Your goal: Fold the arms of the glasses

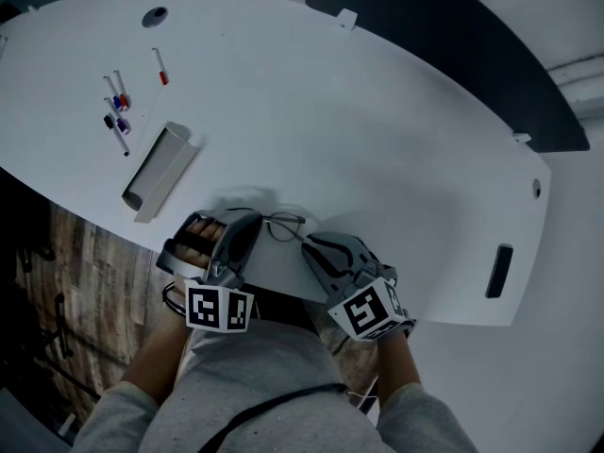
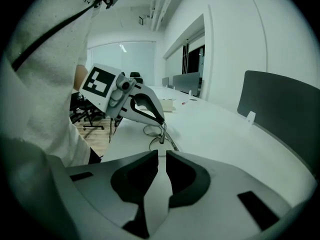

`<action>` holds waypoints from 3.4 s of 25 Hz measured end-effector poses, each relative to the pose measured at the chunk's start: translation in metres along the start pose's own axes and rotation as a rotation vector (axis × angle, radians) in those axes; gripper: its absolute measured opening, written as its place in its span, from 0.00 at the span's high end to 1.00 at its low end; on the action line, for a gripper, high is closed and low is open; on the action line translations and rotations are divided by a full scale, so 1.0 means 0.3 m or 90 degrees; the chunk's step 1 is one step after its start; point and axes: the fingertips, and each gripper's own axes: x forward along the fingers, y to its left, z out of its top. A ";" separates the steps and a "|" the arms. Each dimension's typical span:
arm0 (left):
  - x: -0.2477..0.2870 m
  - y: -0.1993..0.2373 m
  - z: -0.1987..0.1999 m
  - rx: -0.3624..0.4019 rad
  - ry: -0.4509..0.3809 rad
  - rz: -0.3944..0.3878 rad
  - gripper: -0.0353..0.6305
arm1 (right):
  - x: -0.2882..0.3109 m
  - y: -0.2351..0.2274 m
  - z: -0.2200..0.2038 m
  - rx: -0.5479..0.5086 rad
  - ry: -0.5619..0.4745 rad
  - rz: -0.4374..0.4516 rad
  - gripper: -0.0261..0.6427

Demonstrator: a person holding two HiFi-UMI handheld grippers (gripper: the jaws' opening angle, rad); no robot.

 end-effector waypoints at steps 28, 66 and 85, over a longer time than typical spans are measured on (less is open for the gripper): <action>-0.019 -0.009 0.013 0.014 -0.065 0.000 0.91 | 0.066 -0.044 0.078 0.006 0.000 -0.035 0.91; -0.079 -0.030 -0.044 0.007 -0.104 -0.017 0.81 | 0.157 -0.039 0.017 0.000 0.082 -0.037 0.91; -0.096 0.016 -0.058 -0.066 -0.110 0.022 0.81 | 0.136 -0.037 0.051 0.027 0.029 -0.052 0.91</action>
